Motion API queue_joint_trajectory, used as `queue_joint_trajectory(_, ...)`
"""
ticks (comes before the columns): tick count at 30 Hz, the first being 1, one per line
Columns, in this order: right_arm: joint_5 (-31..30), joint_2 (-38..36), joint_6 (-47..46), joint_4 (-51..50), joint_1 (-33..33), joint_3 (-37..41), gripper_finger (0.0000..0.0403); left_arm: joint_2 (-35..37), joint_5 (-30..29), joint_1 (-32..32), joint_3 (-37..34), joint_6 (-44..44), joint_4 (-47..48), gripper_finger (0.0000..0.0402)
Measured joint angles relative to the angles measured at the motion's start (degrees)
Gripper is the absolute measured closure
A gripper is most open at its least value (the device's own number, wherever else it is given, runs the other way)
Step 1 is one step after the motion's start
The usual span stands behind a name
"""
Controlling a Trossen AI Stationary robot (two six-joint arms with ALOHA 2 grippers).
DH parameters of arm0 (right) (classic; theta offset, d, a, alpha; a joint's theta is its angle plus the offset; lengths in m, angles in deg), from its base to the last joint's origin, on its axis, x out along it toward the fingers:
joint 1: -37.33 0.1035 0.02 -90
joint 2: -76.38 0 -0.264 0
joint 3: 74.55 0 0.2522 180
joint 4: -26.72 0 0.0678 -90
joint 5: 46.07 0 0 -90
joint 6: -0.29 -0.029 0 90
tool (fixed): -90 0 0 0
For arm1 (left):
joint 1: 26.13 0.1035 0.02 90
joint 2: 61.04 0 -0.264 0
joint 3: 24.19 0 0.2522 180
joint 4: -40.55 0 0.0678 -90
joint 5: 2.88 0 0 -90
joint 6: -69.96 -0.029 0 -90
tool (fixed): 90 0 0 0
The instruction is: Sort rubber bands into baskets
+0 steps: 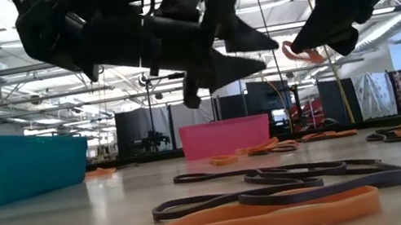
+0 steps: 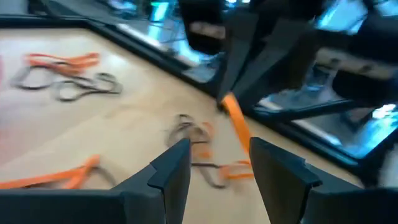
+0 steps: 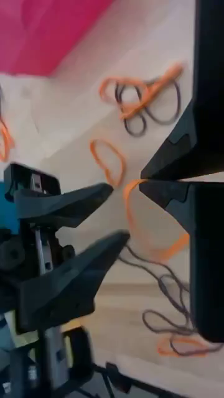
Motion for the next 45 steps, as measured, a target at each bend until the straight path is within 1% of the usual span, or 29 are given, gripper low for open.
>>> queue_joint_trajectory(3, -0.1, 2.5, -0.7, 2.0, 1.9, 0.0, 0.0402, -1.1, 7.0, 0.4, 0.1, -0.2, -3.8, 0.0230)
queue_joint_trajectory(5, -0.7, 3.9, -1.2, 3.5, 2.7, 0.0, 0.0402, -1.3, 9.1, 0.7, 0.0, 0.1, -3.6, 0.0230)
queue_joint_trajectory(10, -2.9, 5.6, -1.2, 5.2, 3.7, 0.0, 0.0402, -1.2, 9.1, 0.7, 0.0, 0.2, -3.2, 0.0230)
queue_joint_trajectory(20, -2.8, 5.8, -0.5, 8.2, 3.7, 0.0, 0.0402, -1.2, 9.0, 0.9, 0.0, 1.7, -1.8, 0.0236)
queue_joint_trajectory(23, -2.8, 5.8, -0.4, 7.9, 3.7, 0.0, 0.0402, -1.2, 9.0, 0.9, 0.0, 1.7, -1.7, 0.0253)
queue_joint_trajectory(25, -2.8, 5.8, -0.4, 8.0, 3.7, 0.0, 0.0402, -1.2, 8.9, 0.9, 0.0, 1.7, -1.5, 0.0274)
queue_joint_trajectory(28, -2.7, 5.8, -0.3, 7.8, 3.7, 0.0, 0.0403, -1.2, 8.9, 0.9, 0.0, 0.9, -1.5, 0.0321)
queue_joint_trajectory(31, -2.7, 5.8, -0.2, 7.8, 3.7, 0.0, 0.0397, -1.2, 8.9, 0.9, 0.0, -0.6, -1.5, 0.0381)
queue_joint_trajectory(32, -2.7, 5.8, -0.1, 7.8, 3.7, 0.0, 0.0394, -1.2, 8.9, 0.9, 0.0, -1.1, -1.6, 0.0390)
queue_joint_trajectory(38, -2.5, 5.8, 0.2, 7.8, 3.7, 0.0, 0.0360, -1.2, 8.9, 0.8, 0.0, -1.4, -1.6, 0.0398)
queue_joint_trajectory(41, -0.8, 5.8, 0.8, 7.7, 3.7, 0.0, 0.0335, 0.5, 9.4, 0.8, 0.0, -1.4, 0.4, 0.0399)
queue_joint_trajectory(43, 1.6, 5.8, 1.2, 7.7, 3.8, 0.0, 0.0317, 2.8, 10.0, 0.8, 0.0, -1.4, 4.4, 0.0399)
queue_joint_trajectory(45, 4.4, 5.8, 1.3, 7.7, 4.0, 0.0, 0.0297, 6.3, 10.3, 0.3, 0.1, -1.4, 11.7, 0.0400)
